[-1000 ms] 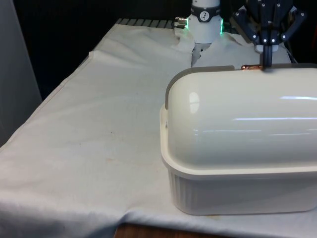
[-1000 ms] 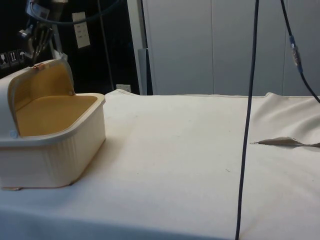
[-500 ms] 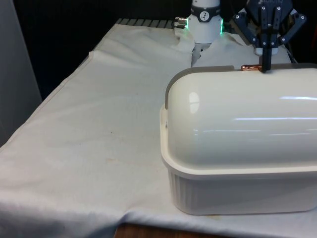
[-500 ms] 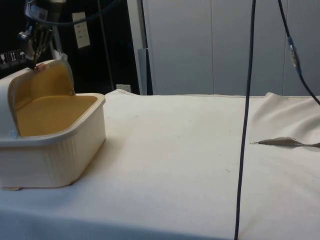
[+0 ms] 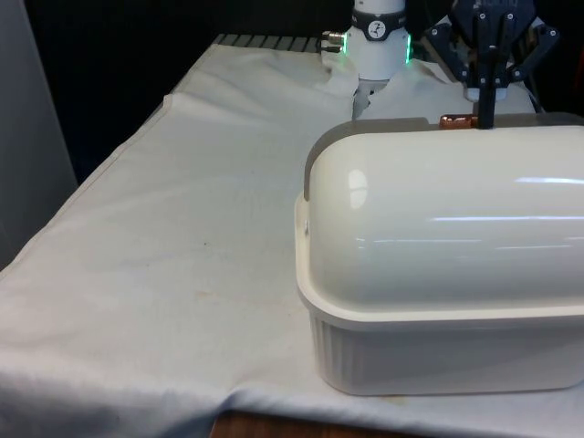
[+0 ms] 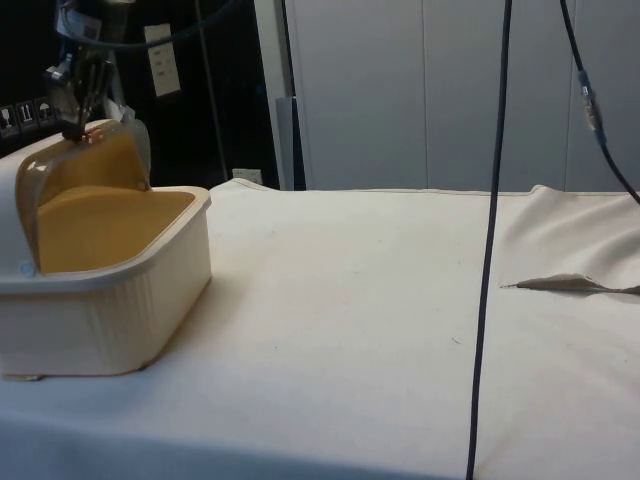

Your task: Open the lid, then close it.

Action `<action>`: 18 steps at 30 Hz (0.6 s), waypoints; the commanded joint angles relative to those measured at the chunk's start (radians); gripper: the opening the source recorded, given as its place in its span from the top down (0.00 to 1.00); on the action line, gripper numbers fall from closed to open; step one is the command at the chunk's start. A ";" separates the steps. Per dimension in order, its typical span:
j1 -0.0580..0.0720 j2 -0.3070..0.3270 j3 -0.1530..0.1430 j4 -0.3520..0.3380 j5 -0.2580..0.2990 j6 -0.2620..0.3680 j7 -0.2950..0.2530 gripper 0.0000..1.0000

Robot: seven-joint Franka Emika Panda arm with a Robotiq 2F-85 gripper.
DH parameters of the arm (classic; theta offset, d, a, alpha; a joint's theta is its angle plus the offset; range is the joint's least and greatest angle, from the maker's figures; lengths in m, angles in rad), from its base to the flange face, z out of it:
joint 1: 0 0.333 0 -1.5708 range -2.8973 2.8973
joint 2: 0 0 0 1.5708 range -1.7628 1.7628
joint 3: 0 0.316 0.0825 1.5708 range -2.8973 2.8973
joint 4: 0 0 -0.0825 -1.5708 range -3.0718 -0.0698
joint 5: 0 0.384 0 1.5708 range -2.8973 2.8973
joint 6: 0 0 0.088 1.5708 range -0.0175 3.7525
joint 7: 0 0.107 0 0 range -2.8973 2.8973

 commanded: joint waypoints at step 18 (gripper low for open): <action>0.005 -0.023 -0.002 -0.007 -0.016 -0.114 0.002 1.00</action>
